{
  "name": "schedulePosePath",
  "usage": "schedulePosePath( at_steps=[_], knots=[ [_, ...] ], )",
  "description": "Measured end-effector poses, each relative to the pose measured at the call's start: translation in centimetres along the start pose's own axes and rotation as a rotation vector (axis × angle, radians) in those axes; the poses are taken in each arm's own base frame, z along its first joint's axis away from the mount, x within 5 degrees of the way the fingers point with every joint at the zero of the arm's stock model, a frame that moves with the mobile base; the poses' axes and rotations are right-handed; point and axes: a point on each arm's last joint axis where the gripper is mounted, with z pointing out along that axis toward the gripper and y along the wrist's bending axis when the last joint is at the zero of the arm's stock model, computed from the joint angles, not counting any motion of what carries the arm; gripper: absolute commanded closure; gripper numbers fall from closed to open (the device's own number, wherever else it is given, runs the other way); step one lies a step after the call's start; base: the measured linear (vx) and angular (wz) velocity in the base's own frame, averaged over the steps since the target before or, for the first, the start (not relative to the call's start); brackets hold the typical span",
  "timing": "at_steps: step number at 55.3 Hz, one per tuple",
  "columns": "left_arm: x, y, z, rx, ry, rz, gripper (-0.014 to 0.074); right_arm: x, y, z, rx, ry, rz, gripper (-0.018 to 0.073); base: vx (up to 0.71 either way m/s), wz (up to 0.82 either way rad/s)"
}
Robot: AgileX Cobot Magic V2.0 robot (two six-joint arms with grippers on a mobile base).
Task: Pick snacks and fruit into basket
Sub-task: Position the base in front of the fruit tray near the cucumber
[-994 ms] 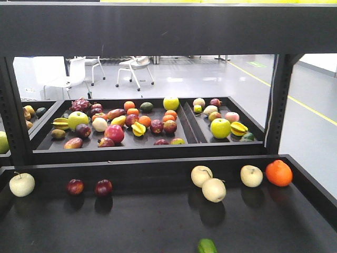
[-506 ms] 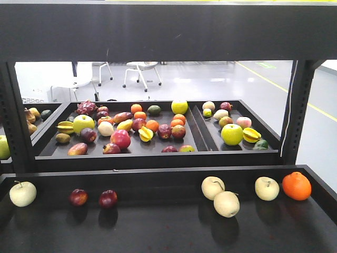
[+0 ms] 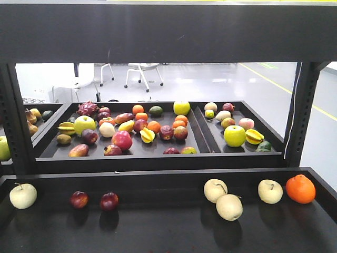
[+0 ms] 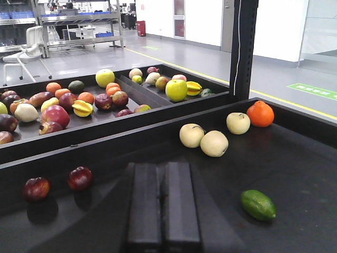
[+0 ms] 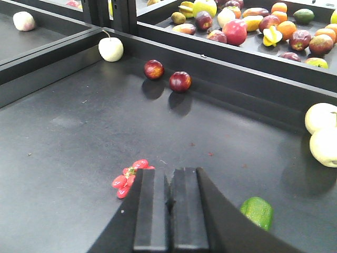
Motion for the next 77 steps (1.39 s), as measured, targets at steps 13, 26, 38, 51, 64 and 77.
schedulePosePath(
  at_steps=[13,26,38,51,64,77],
  knots=[
    [0.0,0.0,0.0,0.000,0.000,0.000,0.0596,0.0,0.0,0.0,0.000,0.000,0.000,0.0565,0.00,0.00],
    [0.0,0.0,0.0,0.001,0.000,0.000,0.0596,0.0,0.0,0.0,0.001,0.000,0.000,0.0565,0.00,0.00],
    [0.0,0.0,0.0,0.001,0.000,-0.019,0.0596,0.0,0.0,0.0,0.001,0.000,0.000,0.0565,0.00,0.00],
    [-2.9,0.3,1.8,-0.015,-0.011,-0.131,0.0596,0.0,0.0,0.0,0.001,0.000,0.000,0.0565,0.00,0.00],
    [-5.1,0.6,7.2,-0.002,0.078,-0.145,0.0595,0.0,0.0,0.0,0.000,0.000,0.000,0.0565,0.00,0.00],
    [-2.7,0.7,14.4,0.066,0.280,-0.175,0.0591,0.0,0.0,0.0,0.000,0.000,0.000,0.0565,0.00,0.00]
  ],
)
